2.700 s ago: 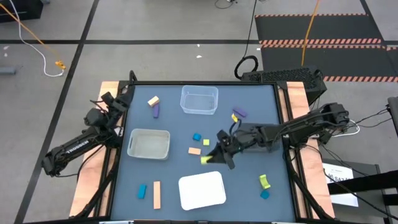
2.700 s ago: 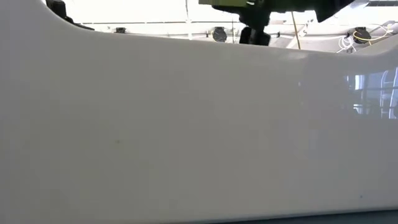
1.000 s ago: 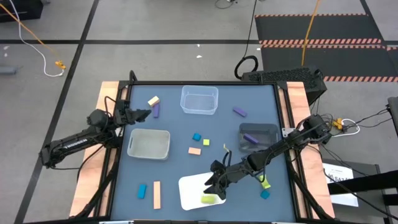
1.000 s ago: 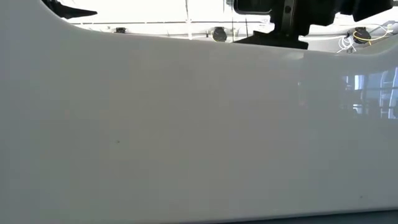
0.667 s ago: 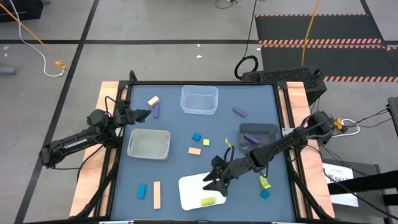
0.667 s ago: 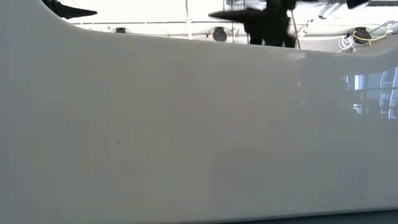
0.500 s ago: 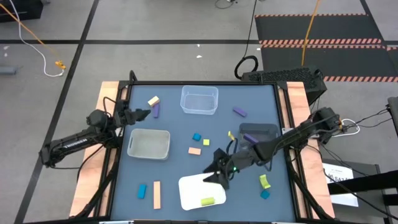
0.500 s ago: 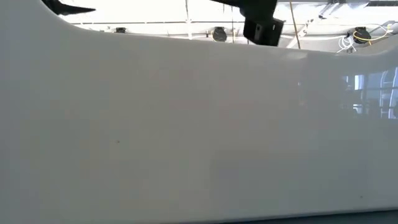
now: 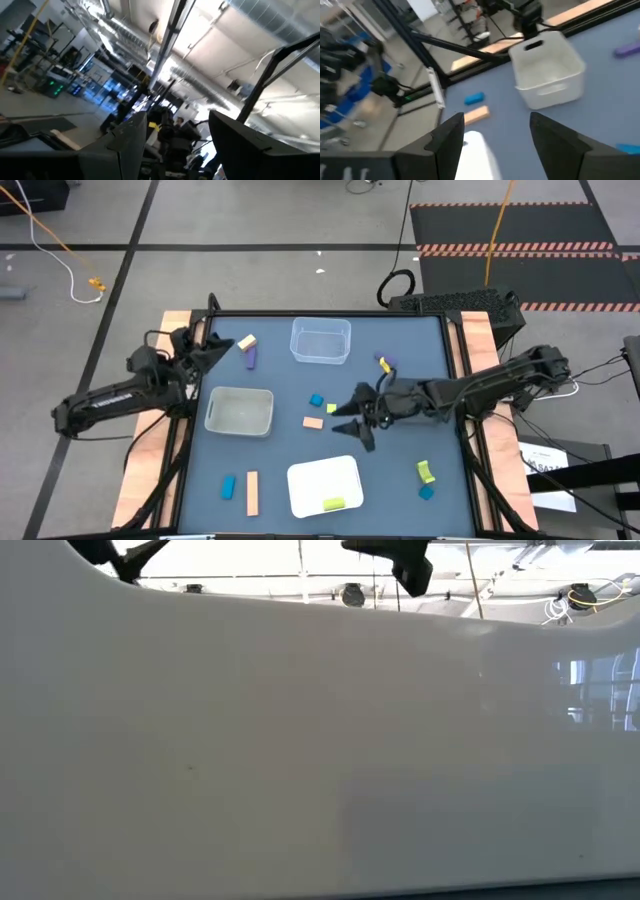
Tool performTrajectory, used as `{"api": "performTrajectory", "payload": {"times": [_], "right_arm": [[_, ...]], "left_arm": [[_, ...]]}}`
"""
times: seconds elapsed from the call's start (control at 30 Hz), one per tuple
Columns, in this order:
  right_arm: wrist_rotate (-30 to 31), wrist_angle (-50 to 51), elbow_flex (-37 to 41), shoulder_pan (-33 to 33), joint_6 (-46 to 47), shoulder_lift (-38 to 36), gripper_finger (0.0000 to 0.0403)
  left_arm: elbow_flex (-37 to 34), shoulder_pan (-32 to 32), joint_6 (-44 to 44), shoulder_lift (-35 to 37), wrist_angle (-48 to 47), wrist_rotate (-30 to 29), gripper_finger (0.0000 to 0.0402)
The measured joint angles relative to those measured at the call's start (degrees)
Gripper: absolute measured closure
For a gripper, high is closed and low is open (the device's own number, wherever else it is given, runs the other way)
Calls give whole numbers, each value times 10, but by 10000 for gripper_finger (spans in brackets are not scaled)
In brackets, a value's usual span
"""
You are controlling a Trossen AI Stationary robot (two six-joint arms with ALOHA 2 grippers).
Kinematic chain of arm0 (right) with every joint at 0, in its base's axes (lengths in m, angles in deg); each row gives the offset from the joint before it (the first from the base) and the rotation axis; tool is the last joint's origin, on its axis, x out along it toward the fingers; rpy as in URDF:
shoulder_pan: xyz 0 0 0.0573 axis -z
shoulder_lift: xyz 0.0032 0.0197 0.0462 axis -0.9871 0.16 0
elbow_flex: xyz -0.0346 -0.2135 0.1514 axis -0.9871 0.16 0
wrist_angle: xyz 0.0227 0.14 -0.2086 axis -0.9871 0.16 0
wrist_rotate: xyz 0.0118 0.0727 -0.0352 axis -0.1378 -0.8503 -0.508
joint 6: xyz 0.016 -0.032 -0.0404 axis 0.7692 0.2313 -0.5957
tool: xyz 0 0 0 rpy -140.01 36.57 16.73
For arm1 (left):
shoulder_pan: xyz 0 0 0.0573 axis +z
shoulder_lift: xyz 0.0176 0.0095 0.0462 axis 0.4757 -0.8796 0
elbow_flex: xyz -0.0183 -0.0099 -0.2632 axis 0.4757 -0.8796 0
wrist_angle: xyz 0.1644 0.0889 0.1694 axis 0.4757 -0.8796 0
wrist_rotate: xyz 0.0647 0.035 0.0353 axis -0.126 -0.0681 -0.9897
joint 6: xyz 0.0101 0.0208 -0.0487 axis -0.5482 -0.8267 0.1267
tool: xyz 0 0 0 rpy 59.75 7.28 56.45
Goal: Sort & place blocks by color
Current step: Put the wooden block into the gray bin
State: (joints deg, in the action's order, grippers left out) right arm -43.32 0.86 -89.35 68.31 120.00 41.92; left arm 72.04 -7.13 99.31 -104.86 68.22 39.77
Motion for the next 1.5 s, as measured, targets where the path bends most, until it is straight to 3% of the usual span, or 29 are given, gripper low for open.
{"api": "performTrajectory", "payload": {"times": [0.17,0.3,0.57,0.77,0.93,1.1,1.2,1.5], "right_arm": [[0,87,0,33,-16,-34,188],[0,181,0,61,-15,-66,188],[1,328,0,108,-20,-101,188],[0,386,0,139,-49,-102,188],[2,394,1,171,-67,-102,188],[2,393,1,212,-85,-102,188],[2,388,1,235,-85,-102,188],[0,354,1,284,-92,-102,188]], "left_arm": [[77,-2,-51,-103,-54,-7,186],[139,-2,-93,-184,-159,-35,186],[259,10,-192,-345,-380,-140,186],[327,50,-235,-441,-558,-236,186],[343,99,-238,-501,-692,-311,186],[343,153,-267,-555,-732,-314,186],[343,179,-294,-586,-735,-287,186],[344,217,-346,-660,-721,-264,185]]}}
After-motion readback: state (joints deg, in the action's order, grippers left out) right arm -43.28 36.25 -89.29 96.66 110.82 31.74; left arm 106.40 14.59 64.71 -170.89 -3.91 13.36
